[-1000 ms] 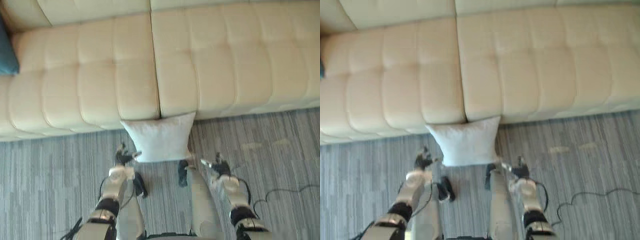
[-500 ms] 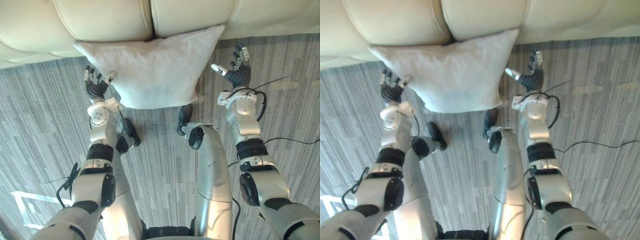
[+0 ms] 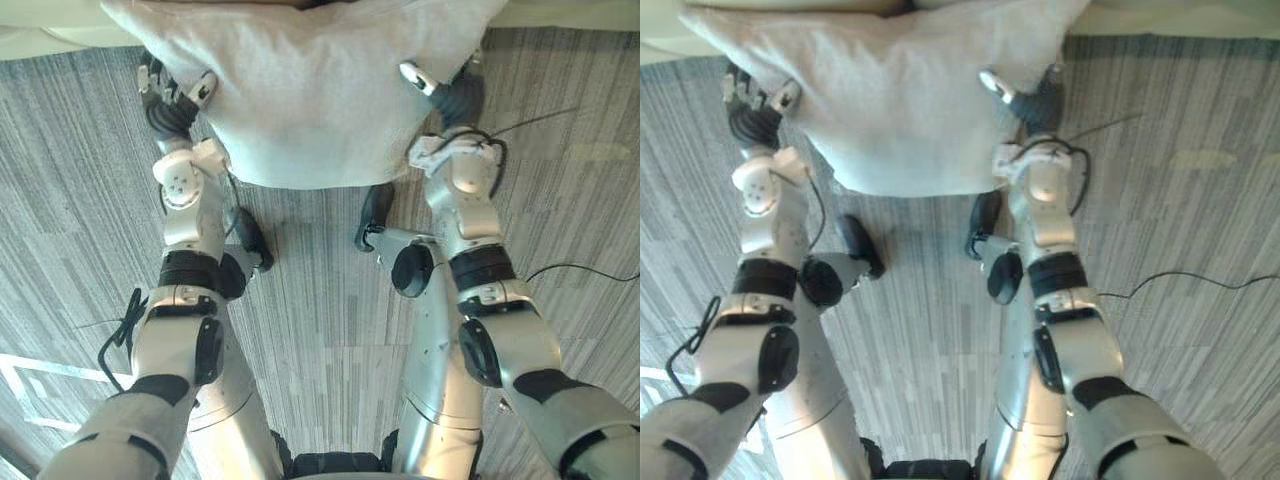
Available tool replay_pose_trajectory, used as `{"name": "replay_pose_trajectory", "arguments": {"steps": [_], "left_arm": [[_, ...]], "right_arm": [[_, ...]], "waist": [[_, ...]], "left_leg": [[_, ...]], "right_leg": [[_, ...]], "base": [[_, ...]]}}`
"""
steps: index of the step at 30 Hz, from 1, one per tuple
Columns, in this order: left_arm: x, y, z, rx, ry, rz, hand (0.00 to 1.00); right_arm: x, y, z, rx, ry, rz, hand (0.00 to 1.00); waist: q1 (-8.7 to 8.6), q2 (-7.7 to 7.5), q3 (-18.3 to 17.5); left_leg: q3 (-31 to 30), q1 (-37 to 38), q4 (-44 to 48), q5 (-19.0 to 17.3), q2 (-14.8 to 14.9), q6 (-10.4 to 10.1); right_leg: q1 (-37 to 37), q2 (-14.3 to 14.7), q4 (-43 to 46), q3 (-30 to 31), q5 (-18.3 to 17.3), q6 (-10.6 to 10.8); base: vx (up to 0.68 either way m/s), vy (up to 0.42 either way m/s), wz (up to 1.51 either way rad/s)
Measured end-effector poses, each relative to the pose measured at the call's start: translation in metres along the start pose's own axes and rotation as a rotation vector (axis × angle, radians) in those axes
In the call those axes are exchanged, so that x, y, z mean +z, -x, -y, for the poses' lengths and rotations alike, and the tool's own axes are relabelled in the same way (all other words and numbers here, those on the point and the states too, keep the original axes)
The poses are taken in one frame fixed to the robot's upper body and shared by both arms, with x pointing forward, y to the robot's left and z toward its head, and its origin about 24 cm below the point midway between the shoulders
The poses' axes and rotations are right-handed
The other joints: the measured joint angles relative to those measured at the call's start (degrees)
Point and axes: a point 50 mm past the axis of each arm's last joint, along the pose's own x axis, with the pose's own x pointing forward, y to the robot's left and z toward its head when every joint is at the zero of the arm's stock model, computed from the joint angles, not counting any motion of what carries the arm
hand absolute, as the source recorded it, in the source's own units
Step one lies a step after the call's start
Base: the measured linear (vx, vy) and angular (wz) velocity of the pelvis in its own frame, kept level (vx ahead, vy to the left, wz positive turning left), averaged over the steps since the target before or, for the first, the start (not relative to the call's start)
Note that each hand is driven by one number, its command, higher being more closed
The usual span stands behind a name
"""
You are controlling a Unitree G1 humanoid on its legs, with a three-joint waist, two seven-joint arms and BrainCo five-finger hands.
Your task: Pick up cushions and gather them together orderly.
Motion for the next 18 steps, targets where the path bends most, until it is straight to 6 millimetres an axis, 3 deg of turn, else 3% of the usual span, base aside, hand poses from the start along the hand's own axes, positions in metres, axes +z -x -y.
{"name": "replay_pose_trajectory", "arguments": {"steps": [1,5,13,16,18], "left_arm": [[0.000,0.002,0.006,-0.005,0.011,0.004,1.00],[0.007,0.005,0.025,-0.018,0.031,0.028,1.00],[0.011,0.012,0.041,0.008,0.124,0.026,1.00],[0.004,0.023,0.047,0.001,0.162,0.004,1.00],[-0.008,0.038,0.042,-0.007,0.159,-0.021,1.00]], "right_arm": [[0.001,0.000,0.000,-0.004,-0.008,0.001,1.00],[0.004,-0.004,-0.003,-0.033,-0.063,0.001,1.00],[0.007,-0.005,-0.001,-0.077,-0.157,-0.006,1.00],[-0.001,0.002,0.004,-0.099,-0.169,-0.025,1.00],[-0.010,0.017,0.009,-0.122,-0.204,-0.035,1.00]], "waist": [[-0.10,0.00,0.00],[-0.11,0.03,0.05],[-0.05,0.05,0.24],[-0.04,0.07,0.20],[-0.08,0.13,0.06]], "left_leg": [[0.09,-0.05,-0.12,0.01,-0.21,-0.01],[0.16,-0.35,-0.90,0.35,-1.12,-0.45],[0.06,-0.18,-1.19,0.84,-1.95,-0.94],[0.04,2.28,-2.29,1.13,-2.08,-0.83],[0.22,8.14,-5.29,1.73,-2.12,-1.08]], "right_leg": [[0.00,-0.27,-0.10,0.01,0.01,-0.02],[0.00,-0.70,-0.98,-0.08,0.43,-0.72],[0.21,-1.00,-1.19,0.06,0.76,-1.20],[2.89,-1.04,-2.34,-0.33,1.06,-1.60],[9.15,-0.68,-5.65,-1.20,1.67,-1.86]], "base": [[-0.02,0.029,0.06],[-0.02,0.019,0.06],[-0.01,0.009,0.03],[-0.02,0.003,0.00],[-0.04,-0.004,-0.08]]}}
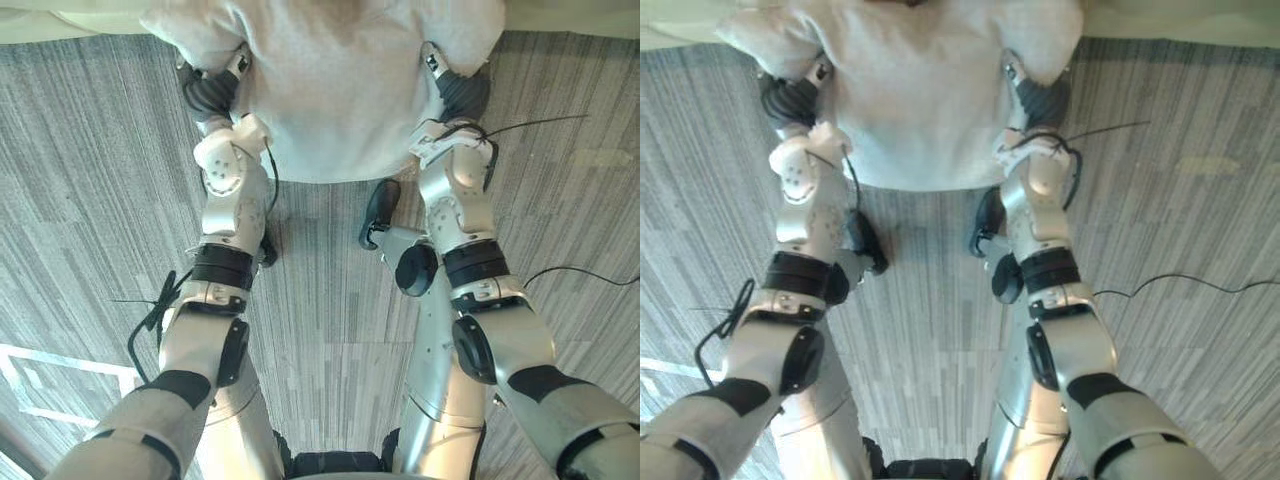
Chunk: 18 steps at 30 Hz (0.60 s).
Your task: Pick up cushions and gather them together orderly.
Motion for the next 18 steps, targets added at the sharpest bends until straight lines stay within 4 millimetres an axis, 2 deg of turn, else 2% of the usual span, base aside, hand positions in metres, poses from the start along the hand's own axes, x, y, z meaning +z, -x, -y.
{"name": "replay_pose_trajectory", "arguments": {"steps": [2,5,6,8,9,10,11,14,15,18], "left_arm": [[-0.011,0.014,-0.006,-0.005,-0.003,-0.022,1.00],[-0.018,0.038,-0.009,-0.030,0.041,-0.010,1.00],[-0.022,0.051,-0.010,-0.044,0.063,-0.014,1.00],[-0.021,0.065,-0.006,-0.078,0.088,-0.011,1.00],[-0.024,0.072,-0.008,-0.086,0.095,-0.017,1.00],[-0.025,0.084,-0.007,-0.109,0.121,-0.020,1.00],[-0.024,0.087,-0.007,-0.113,0.128,-0.019,1.00],[-0.024,0.109,-0.014,-0.123,0.158,-0.029,1.00],[-0.024,0.110,-0.015,-0.122,0.160,-0.030,1.00],[-0.029,0.127,-0.027,-0.114,0.159,-0.059,1.00]], "right_arm": [[-0.007,0.015,0.009,-0.018,-0.016,-0.004,1.00],[-0.001,0.038,0.013,-0.021,-0.038,0.063,1.00],[-0.001,0.051,0.019,-0.028,-0.028,0.096,1.00],[0.003,0.061,0.024,-0.042,-0.037,0.132,1.00],[0.002,0.067,0.028,-0.050,-0.026,0.140,1.00],[0.005,0.080,0.035,-0.057,-0.005,0.173,1.00],[0.006,0.082,0.036,-0.056,0.001,0.180,1.00],[0.006,0.107,0.040,-0.034,0.030,0.187,1.00],[0.005,0.109,0.040,-0.032,0.035,0.185,1.00],[-0.001,0.135,0.047,-0.018,0.068,0.134,1.00]], "waist": [[-0.15,-0.18,-0.38],[-0.18,-0.08,-1.11],[-0.21,-0.25,-4.70],[-0.41,-0.06,-6.11],[-0.47,-0.18,-8.76],[-0.34,-0.17,-11.10],[-0.34,-0.17,-11.13],[-0.37,-0.19,-11.74],[-0.36,-0.19,-12.01],[-0.30,-0.19,-13.88]], "left_leg": [[0.44,6.17,-3.75,0.68,-0.29,-0.18],[1.79,16.88,-11.05,1.59,-0.90,0.14],[2.47,18.86,-13.82,2.09,-1.44,0.36],[2.87,24.20,-17.58,2.95,-2.41,-0.29],[3.11,24.57,-19.06,3.33,-2.63,-0.39],[3.70,28.35,-22.65,4.61,-3.20,-1.27],[3.85,29.75,-23.58,4.83,-3.25,-1.52],[4.79,41.82,-30.47,5.54,-4.42,-2.66],[4.92,42.42,-30.91,5.57,-4.45,-2.71],[6.50,53.04,-36.57,5.76,-5.04,-3.08]], "right_leg": [[6.17,0.39,-3.48,-0.47,0.41,0.37],[16.64,1.67,-10.87,-0.83,1.28,1.56],[18.38,1.71,-13.18,-0.93,1.59,1.94],[23.47,1.74,-16.16,-1.41,1.89,1.84],[23.75,1.75,-17.37,-1.58,2.03,1.93],[27.21,1.80,-20.01,-1.93,2.75,1.37],[28.59,1.86,-20.73,-2.02,2.77,1.36],[39.52,2.02,-25.60,-3.10,2.87,1.36],[40.12,2.08,-25.84,-3.13,2.87,1.36],[49.28,2.43,-29.35,-3.67,2.76,1.55]], "base": [[-0.04,-0.039,-0.02],[-0.03,-0.049,-0.07],[-0.02,-0.045,0.00],[0.02,-0.032,0.06],[0.11,-0.033,0.12],[0.08,-0.023,0.09],[0.15,-0.028,0.08],[0.20,-0.023,-0.02],[0.17,-0.009,-0.07],[0.18,0.014,-0.09]]}}
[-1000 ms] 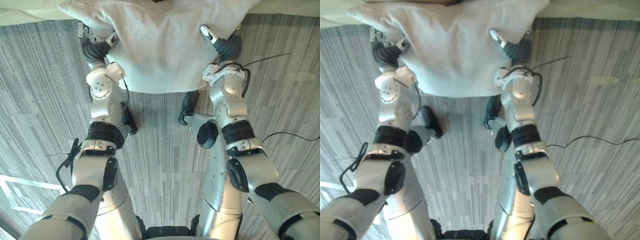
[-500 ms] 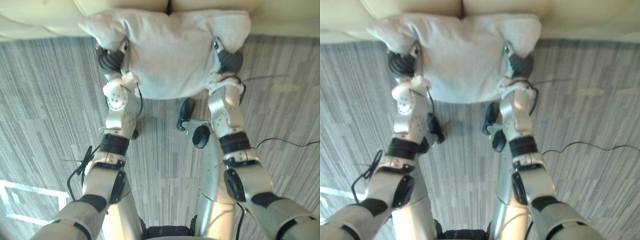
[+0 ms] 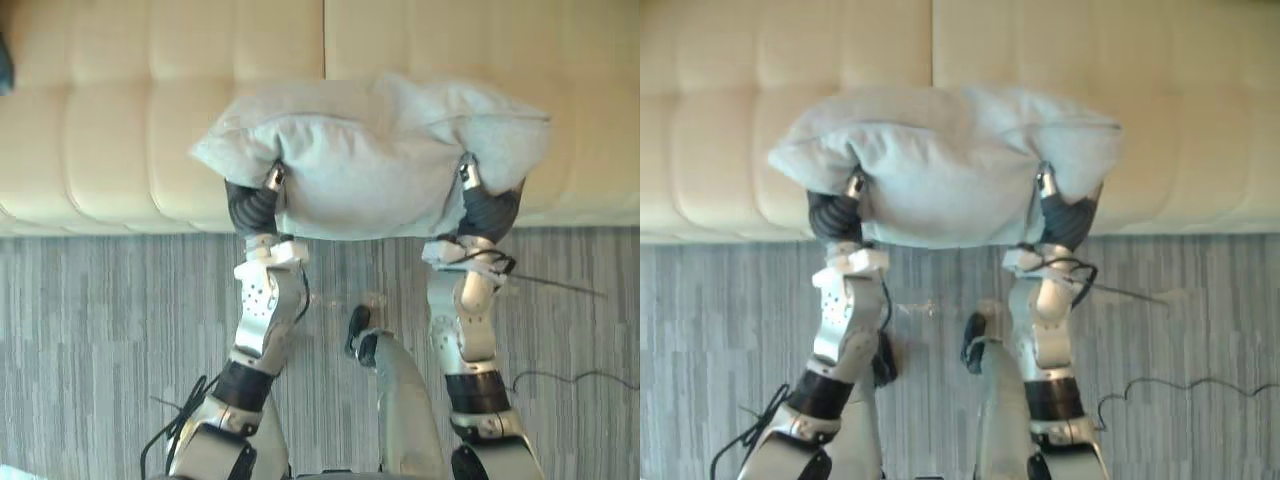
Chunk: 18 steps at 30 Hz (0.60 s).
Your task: Pick up cushions and gather them together orderly.
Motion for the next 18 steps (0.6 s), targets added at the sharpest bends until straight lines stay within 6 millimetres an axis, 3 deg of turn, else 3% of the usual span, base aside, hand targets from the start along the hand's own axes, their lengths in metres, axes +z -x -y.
{"name": "replay_pose_trajectory", "arguments": {"steps": [3,5,7,8,9,11,14,16,17,18], "left_arm": [[-0.011,0.021,-0.016,0.035,-0.010,-0.079,1.00],[-0.015,0.028,-0.020,0.045,0.001,-0.111,1.00],[-0.023,0.037,-0.025,0.054,-0.001,-0.161,1.00],[-0.028,0.041,-0.028,0.067,-0.001,-0.192,1.00],[-0.035,0.047,-0.032,0.074,-0.022,-0.233,1.00],[-0.040,0.055,-0.037,0.072,-0.054,-0.281,1.00],[-0.054,0.066,-0.043,0.036,-0.115,-0.371,1.00],[-0.063,0.073,-0.053,0.037,-0.176,-0.445,1.00],[-0.067,0.079,-0.059,0.043,-0.209,-0.488,1.00],[-0.068,0.085,-0.063,0.047,-0.220,-0.510,1.00]], "right_arm": [[-0.008,0.025,0.011,0.003,0.069,-0.075,1.00],[-0.011,0.030,0.015,0.002,0.086,-0.098,1.00],[-0.014,0.036,0.021,-0.008,0.110,-0.133,1.00],[-0.016,0.040,0.024,-0.016,0.120,-0.155,1.00],[-0.018,0.046,0.028,-0.028,0.133,-0.180,1.00],[-0.020,0.050,0.032,-0.038,0.144,-0.202,1.00],[-0.019,0.047,0.038,-0.026,0.180,-0.197,1.00],[-0.027,0.044,0.039,-0.025,0.194,-0.219,1.00],[-0.036,0.039,0.039,-0.020,0.211,-0.240,1.00],[-0.042,0.035,0.040,0.001,0.240,-0.258,1.00]], "waist": [[0.13,-0.19,-3.03],[0.16,-0.30,-3.53],[0.14,-0.23,-4.00],[0.10,-0.25,-4.10],[0.14,-0.52,-4.67],[0.02,-1.14,-6.51],[-0.27,-0.83,-7.92],[-0.24,-1.18,-8.13],[-0.06,-1.02,-8.70],[1.06,0.39,-9.70]], "left_leg": [[1.05,8.23,-3.95,0.14,-0.26,-0.25],[0.83,10.06,-3.40,0.14,-0.53,-0.25],[-1.10,9.88,2.41,0.44,0.05,0.24],[-3.13,8.78,7.16,1.37,0.39,1.65],[-5.36,7.19,12.51,4.04,0.65,2.77],[-6.73,4.49,16.14,6.91,0.58,2.48],[-10.35,3.87,8.98,0.35,-3.55,3.51],[-12.03,3.61,1.35,-0.13,-7.16,3.61],[-12.68,3.66,-6.85,1.95,-9.07,3.13],[-12.08,5.20,-14.83,11.64,-9.18,4.08]], "right_leg": [[6.96,0.60,-2.15,0.50,-1.01,1.18],[9.09,0.73,-2.43,0.76,-2.29,1.78],[12.26,1.25,-2.87,1.31,-4.70,1.76],[13.96,1.37,-2.83,1.20,-5.54,1.96],[15.89,1.47,-2.91,1.09,-6.10,1.28],[16.79,1.40,-3.90,1.65,-6.81,0.40],[19.97,1.51,-8.43,1.79,-6.36,-0.35],[23.28,1.39,-11.69,2.07,-6.08,-0.09],[25.13,1.46,-13.85,2.62,-5.64,1.04],[25.77,2.94,-15.06,4.89,-5.07,3.02]], "base": [[0.16,0.006,-0.10],[0.12,-0.013,-0.04],[0.07,-0.024,-0.02],[0.06,-0.002,-0.08],[0.07,0.000,-0.06],[0.09,0.003,-0.03],[0.18,0.060,0.06],[0.24,0.129,-0.03],[0.32,0.201,-0.62],[0.30,0.201,-0.85]]}}
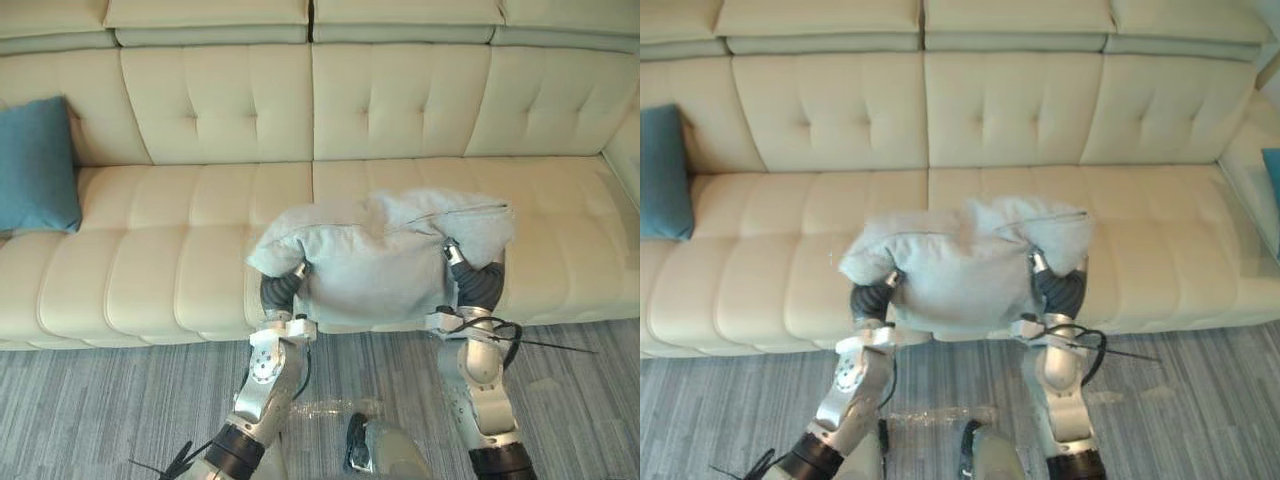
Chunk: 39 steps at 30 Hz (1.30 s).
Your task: Pick up cushions and gather them together orderly.
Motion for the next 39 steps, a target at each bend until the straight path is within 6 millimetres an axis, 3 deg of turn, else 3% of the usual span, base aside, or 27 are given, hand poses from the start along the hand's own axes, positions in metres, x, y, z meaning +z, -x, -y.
{"name": "replay_pose_trajectory", "arguments": {"steps": [1,3,4,5,8,10,12,13,14,15,16,17,18,19,21,25,34,37,39], "left_arm": [[-0.001,0.001,-0.003,0.003,-0.010,-0.003,1.00],[-0.002,0.002,-0.006,0.005,-0.028,-0.018,1.00],[-0.002,0.002,-0.007,0.005,-0.030,-0.019,1.00],[-0.002,0.002,-0.008,0.007,-0.033,-0.021,1.00],[-0.006,0.005,-0.013,0.016,-0.059,-0.050,1.00],[-0.007,0.007,-0.017,0.022,-0.069,-0.062,1.00],[-0.006,0.006,-0.016,0.018,-0.067,-0.051,1.00],[-0.005,0.005,-0.015,0.014,-0.067,-0.048,1.00],[-0.005,0.004,-0.015,0.007,-0.070,-0.049,1.00],[-0.005,0.004,-0.015,-0.004,-0.076,-0.050,1.00],[-0.007,0.004,-0.014,-0.009,-0.074,-0.057,1.00],[-0.009,0.004,-0.010,-0.011,-0.063,-0.068,1.00],[-0.011,0.005,-0.008,-0.020,-0.064,-0.079,1.00],[-0.012,0.005,-0.006,-0.035,-0.065,-0.082,1.00],[-0.011,0.004,-0.002,-0.060,-0.068,-0.080,1.00],[-0.011,0.004,0.001,-0.092,-0.074,-0.077,1.00],[-0.003,0.002,0.001,-0.090,-0.095,-0.032,1.00],[0.017,-0.014,0.004,-0.065,-0.116,0.060,1.00],[0.047,-0.037,0.010,-0.045,-0.132,0.192,1.00]], "right_arm": [[-0.003,-0.001,-0.001,0.007,0.008,-0.011,1.00],[-0.008,0.001,0.000,0.013,0.032,-0.047,1.00],[-0.009,0.001,0.000,0.014,0.032,-0.048,1.00],[-0.011,0.000,-0.001,0.017,0.040,-0.053,1.00],[-0.028,0.002,0.003,0.007,0.075,-0.133,1.00],[-0.037,0.005,0.005,0.021,0.102,-0.175,1.00],[-0.037,0.004,0.007,0.038,0.125,-0.173,1.00],[-0.036,0.002,0.008,0.042,0.133,-0.168,1.00],[-0.035,0.001,0.010,0.046,0.144,-0.162,1.00],[-0.035,0.001,0.010,0.047,0.149,-0.162,1.00],[-0.034,-0.001,0.013,0.050,0.163,-0.158,1.00],[-0.034,-0.004,0.016,0.052,0.183,-0.157,1.00],[-0.034,-0.004,0.020,0.050,0.197,-0.162,1.00],[-0.035,-0.002,0.024,0.037,0.204,-0.174,1.00],[-0.035,0.000,0.031,0.015,0.208,-0.179,1.00],[-0.032,0.000,0.035,-0.004,0.196,-0.167,1.00],[-0.032,0.004,0.031,-0.030,0.066,-0.190,1.00],[-0.027,-0.009,0.017,-0.028,-0.018,-0.163,1.00],[-0.015,-0.031,-0.001,-0.004,-0.083,-0.093,1.00]], "waist": [[0.50,-0.44,-0.28],[0.06,-1.51,-1.63],[0.22,-1.51,-1.64],[0.57,-1.53,-1.63],[0.19,-1.43,-1.48],[-0.67,-1.46,-1.51],[-0.87,-1.42,-1.67],[-1.18,-1.47,-1.72],[-1.54,-1.85,-1.96],[-1.91,-3.43,-2.68],[-2.08,-3.68,-3.26],[-1.68,-1.22,-3.28],[-1.64,0.28,-3.54],[-1.70,1.11,-3.98],[-1.71,1.18,-4.06],[-1.57,1.23,-4.96],[-0.47,1.44,-6.12],[-0.34,1.51,-6.05],[-0.18,1.06,-5.82]], "left_leg": [[0.60,0.49,0.03,0.59,-0.05,1.94],[4.26,0.63,1.60,-1.57,-2.10,4.19],[4.92,0.82,1.91,-2.08,-2.25,4.56],[6.58,1.84,2.48,-3.67,-2.51,5.22],[8.25,8.56,1.82,-6.70,-2.70,6.38],[7.99,13.30,0.32,-6.86,-2.51,6.63],[7.30,16.54,-2.65,-6.84,-1.69,6.52],[6.35,16.66,-3.24,-6.78,-1.43,6.13],[5.81,16.57,-3.96,-6.41,-1.58,4.98],[4.75,16.47,-4.54,-6.22,-3.00,4.12],[3.56,16.77,-5.01,-7.12,-3.82,2.35],[2.98,16.51,-4.91,-7.27,-1.60,1.35],[2.63,16.55,-5.01,-6.85,-0.19,0.66],[1.57,17.19,-5.35,-6.32,1.27,-0.12],[0.24,18.92,-6.53,-5.52,2.45,-0.89],[-1.31,21.13,-9.00,-4.18,3.22,-1.34],[-3.09,22.59,-11.90,-2.85,2.33,-1.16],[-3.11,21.38,-13.09,-2.89,2.68,-1.16],[-3.04,17.42,-12.65,-2.79,2.40,-0.96]], "right_leg": [[0.02,0.07,-0.09,1.27,0.11,0.77],[0.44,-2.37,-1.79,5.55,1.29,2.84],[0.34,-2.71,-1.52,6.04,1.37,2.98],[-0.50,-3.38,1.07,7.19,1.61,4.53],[-7.07,-5.65,21.47,7.93,4.86,9.78],[-9.51,-6.69,29.52,6.11,2.97,6.47],[-12.05,-6.77,27.39,3.82,0.87,3.10],[-12.96,-6.45,23.25,3.67,0.58,2.78],[-12.78,-5.56,14.56,4.50,2.25,2.78],[-11.32,-5.62,3.84,6.73,10.00,2.62],[-10.62,-6.18,0.90,7.08,10.36,4.32],[-9.34,-4.40,-0.85,5.62,11.40,3.50],[-7.28,-3.01,-4.18,4.36,12.48,2.75],[-4.76,-1.44,-6.80,2.84,13.04,1.92],[-1.62,-0.23,-9.15,1.17,13.37,1.40],[2.76,1.29,-14.23,-0.16,14.78,0.81],[8.50,1.37,-24.40,-1.25,20.03,0.69],[7.25,1.64,-24.76,-1.49,20.91,0.19],[3.69,1.32,-24.76,-1.29,22.55,-0.06]], "base": [[0.36,0.191,-0.75],[0.36,0.205,-0.34],[0.33,0.211,-0.39],[0.31,0.179,-0.50],[0.28,0.127,-0.34],[0.25,0.025,0.04],[0.21,-0.065,0.14],[0.16,-0.148,0.36],[0.16,-0.200,0.49],[0.16,-0.238,0.58],[0.18,-0.255,0.38],[0.17,-0.236,0.22],[0.18,-0.233,0.12],[0.14,-0.168,0.22],[0.11,-0.143,0.31],[0.05,-0.069,0.21],[-0.04,0.018,0.11],[-0.14,-0.007,0.03],[-0.22,-0.010,-0.03]]}}
